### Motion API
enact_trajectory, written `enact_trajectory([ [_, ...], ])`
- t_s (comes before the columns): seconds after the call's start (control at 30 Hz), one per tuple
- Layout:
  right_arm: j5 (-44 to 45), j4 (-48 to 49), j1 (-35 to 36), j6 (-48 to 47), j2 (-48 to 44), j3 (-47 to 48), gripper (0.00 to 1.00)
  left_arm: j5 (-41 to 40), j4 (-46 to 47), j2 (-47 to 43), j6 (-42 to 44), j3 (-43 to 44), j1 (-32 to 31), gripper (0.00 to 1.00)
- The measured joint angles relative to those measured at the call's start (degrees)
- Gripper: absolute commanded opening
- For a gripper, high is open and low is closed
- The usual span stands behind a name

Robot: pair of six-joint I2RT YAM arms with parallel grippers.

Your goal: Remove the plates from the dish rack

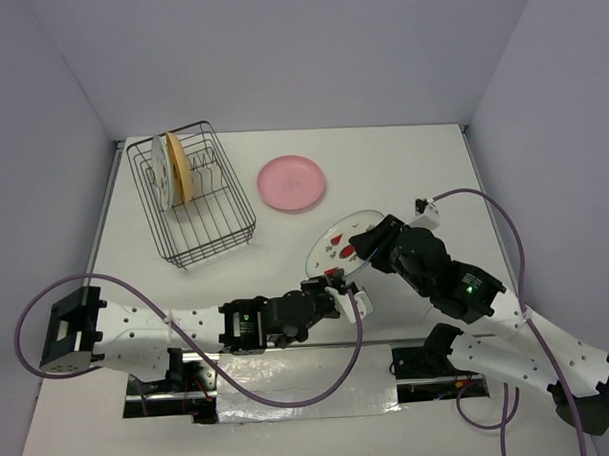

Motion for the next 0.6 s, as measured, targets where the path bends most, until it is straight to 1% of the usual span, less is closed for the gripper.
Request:
enact_trajectory([
  [0.03,0.28,0.07,-0.04,-0.20,0.22,-0.04,0.00,-0.52,0.24,0.20,0.26,0.00,-0.13,0.31],
  [0.1,0.55,0.59,-0.13,-1.44,0.46,-0.35,0.00,-1.99,0.42,0.42,0.98,0.07,-0.28,0.47],
  [0.13,0.55,0.90,-0.24,-2.21,0.57,-0.76,0.00,-2.54,0.98,0.46,1.07,0.33,-0.33,0.72],
  [0.17,0.46,1.55,-0.61,-3.10,0.79,-1.40,0.00,-3.21,1.31,0.46,1.25,0.87,-0.39,0.83],
  [0.2,0.11,2.40,-1.27,-4.50,1.14,-2.03,0.00,-3.89,1.84,0.44,1.03,1.42,-0.48,0.89],
  [0.23,-0.63,3.76,-2.27,-5.84,1.57,-2.73,0.00,-4.52,2.16,0.39,0.61,1.95,-0.52,0.91],
  [0.43,-8.07,14.53,-13.55,-10.19,5.81,-5.60,0.00,-7.65,0.90,-2.95,-3.10,2.25,-0.52,0.98],
  [0.6,-12.31,23.43,-19.45,-12.33,10.45,-5.90,0.00,-10.12,1.68,-9.99,-7.39,-1.38,0.11,0.98],
])
